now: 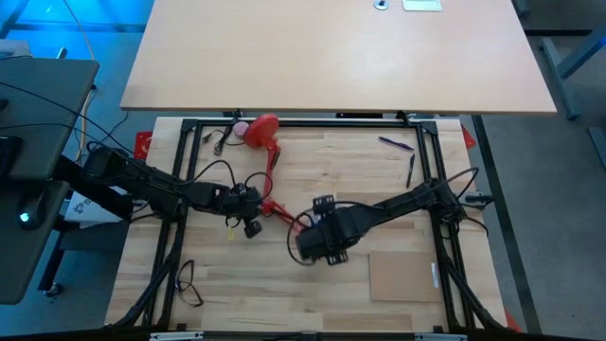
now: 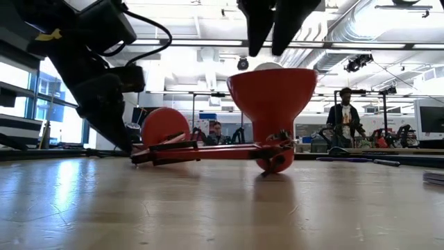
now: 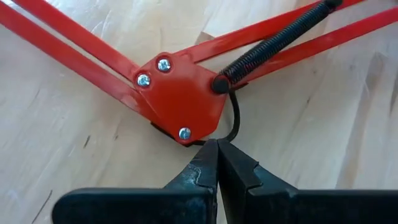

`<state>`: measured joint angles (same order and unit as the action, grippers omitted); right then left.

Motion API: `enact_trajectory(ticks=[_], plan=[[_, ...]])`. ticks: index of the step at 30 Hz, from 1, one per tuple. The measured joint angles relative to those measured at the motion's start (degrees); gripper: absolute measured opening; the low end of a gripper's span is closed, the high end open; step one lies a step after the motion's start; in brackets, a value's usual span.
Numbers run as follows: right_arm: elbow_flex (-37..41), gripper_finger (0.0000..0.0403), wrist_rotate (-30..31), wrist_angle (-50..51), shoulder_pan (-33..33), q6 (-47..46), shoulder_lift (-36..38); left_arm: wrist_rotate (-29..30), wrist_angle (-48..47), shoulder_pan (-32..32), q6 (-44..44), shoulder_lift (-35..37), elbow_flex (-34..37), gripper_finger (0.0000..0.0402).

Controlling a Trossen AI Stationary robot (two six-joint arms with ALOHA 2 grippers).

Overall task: Screw lightbulb
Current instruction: Insert the lightbulb into the desk lamp

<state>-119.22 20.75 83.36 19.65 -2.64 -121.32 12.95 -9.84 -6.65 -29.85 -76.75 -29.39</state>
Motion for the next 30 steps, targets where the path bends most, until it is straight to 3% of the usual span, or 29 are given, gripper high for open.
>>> enact_trajectory(ticks=[4, 16, 22, 27, 30], plan=[[0.0, 0.0367, -5.5, -0.9, -0.4, 2.9, 0.0, -0.2, 0.0, 0.3, -0.1, 0.0, 0.0, 0.0], [0.0, 0.0367, -7.9, -6.9, -3.4, 3.5, 4.8, -1.3, -0.4, 0.3, -0.1, 0.1, -0.1, 0.0], [0.0, 0.0367, -7.5, -8.1, -4.4, -9.2, 6.0, -1.4, -0.9, 0.3, -0.2, 0.1, -0.1, 0.0], [0.0, 0.0367, -8.4, -11.1, -4.2, -26.0, 5.9, -0.4, -0.9, 0.3, -0.2, 0.1, -0.1, 0.0], [0.0, 0.0367, -10.6, -9.6, -4.2, -28.4, 5.9, -0.3, -1.0, 0.3, -0.2, 0.1, -0.1, 0.0]])
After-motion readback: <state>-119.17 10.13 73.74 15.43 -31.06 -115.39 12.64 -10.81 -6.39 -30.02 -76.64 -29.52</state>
